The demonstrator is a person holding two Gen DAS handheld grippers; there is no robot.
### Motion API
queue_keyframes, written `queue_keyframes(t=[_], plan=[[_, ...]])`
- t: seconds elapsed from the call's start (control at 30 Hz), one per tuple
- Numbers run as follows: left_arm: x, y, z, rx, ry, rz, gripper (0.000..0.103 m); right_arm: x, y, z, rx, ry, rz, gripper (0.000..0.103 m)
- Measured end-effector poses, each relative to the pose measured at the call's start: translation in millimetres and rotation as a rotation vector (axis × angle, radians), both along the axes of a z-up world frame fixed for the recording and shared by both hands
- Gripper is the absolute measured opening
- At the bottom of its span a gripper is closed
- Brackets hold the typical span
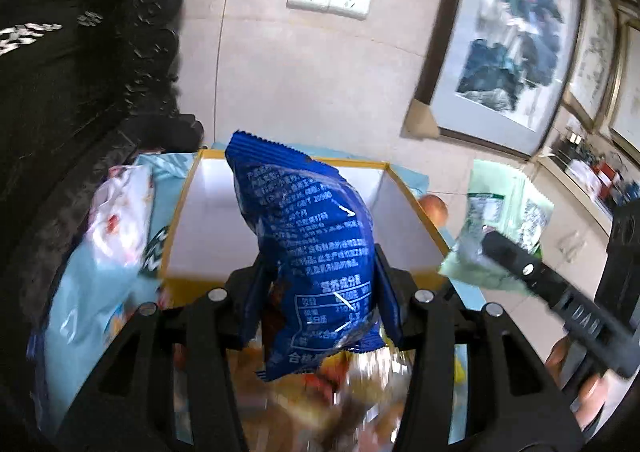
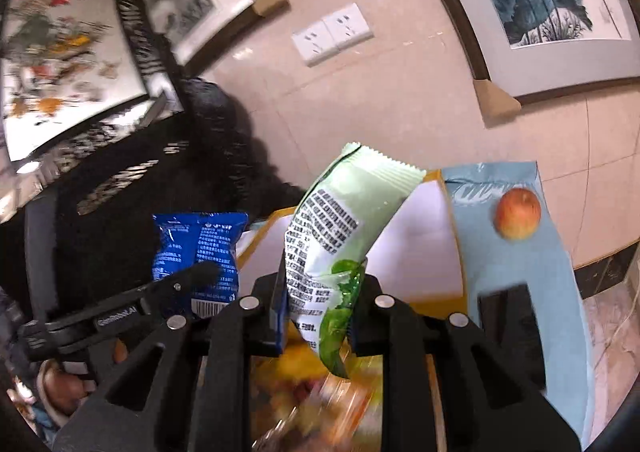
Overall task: Organize snacks
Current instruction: 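Carry both bags over the yellow box and open both tools to drop them, then move both tools back to the snack pile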
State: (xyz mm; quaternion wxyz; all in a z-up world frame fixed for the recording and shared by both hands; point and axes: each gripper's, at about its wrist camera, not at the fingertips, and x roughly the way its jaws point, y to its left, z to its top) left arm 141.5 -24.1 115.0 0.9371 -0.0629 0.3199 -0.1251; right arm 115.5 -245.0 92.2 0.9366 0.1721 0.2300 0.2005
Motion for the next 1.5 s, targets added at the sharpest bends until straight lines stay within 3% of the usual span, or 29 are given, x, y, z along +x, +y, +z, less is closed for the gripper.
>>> queue_keyframes(t=[0.13,0.2,0.23,0.27,0.33,0.53,0.77,0.87,1.13,1.37,1.43,1.5], plan=[[76.5,-10.3,-27.5,0.020,0.137,0.034,0.050,71.8,12.9,-23.2,-0.042,0.139,-0.017,0.024],[96.8,-13.3,-46.5,0.041,0.191,0.060,0.064,96.0,17.0,-39.8,-0.086,0.225,-0.045,0.031],[97.7,-12.4,-52.4,0.050,0.203,0.086,0.087,102.6,16.7,-48.3,-0.108,0.280,-0.063,0.038],[94.1,-10.7,-55.7,0.051,0.194,0.102,0.098,101.3,13.2,-51.9,-0.102,0.294,-0.079,0.057],[77.9,-6.2,-53.2,0.038,0.115,0.111,0.099,82.9,2.1,-50.5,-0.025,0.198,-0.093,0.075],[38.4,7.9,-33.6,-0.013,0.078,0.054,0.099,35.4,-12.2,-48.0,0.017,0.127,-0.066,0.091],[-25.5,18.4,-41.9,0.024,0.075,0.004,0.101,-18.2,-17.2,-58.7,-0.021,0.109,-0.049,0.095],[-53.1,29.2,-65.0,0.067,0.090,0.016,0.101,-40.4,-25.5,-76.7,-0.002,0.144,-0.056,0.096],[-111.5,46.4,-144.7,0.066,0.230,0.038,0.100,-78.4,-26.6,-121.4,-0.031,0.254,-0.030,0.096],[-129.3,39.0,-164.2,0.126,0.232,-0.014,0.100,-100.4,-15.2,-123.9,-0.068,0.242,0.025,0.096],[-128.2,40.5,-164.9,0.119,0.232,-0.006,0.091,-103.6,-12.0,-123.3,-0.076,0.239,0.040,0.096],[-124.3,42.6,-168.4,0.118,0.240,-0.005,0.068,-107.5,-9.6,-123.5,-0.081,0.236,0.051,0.096]])
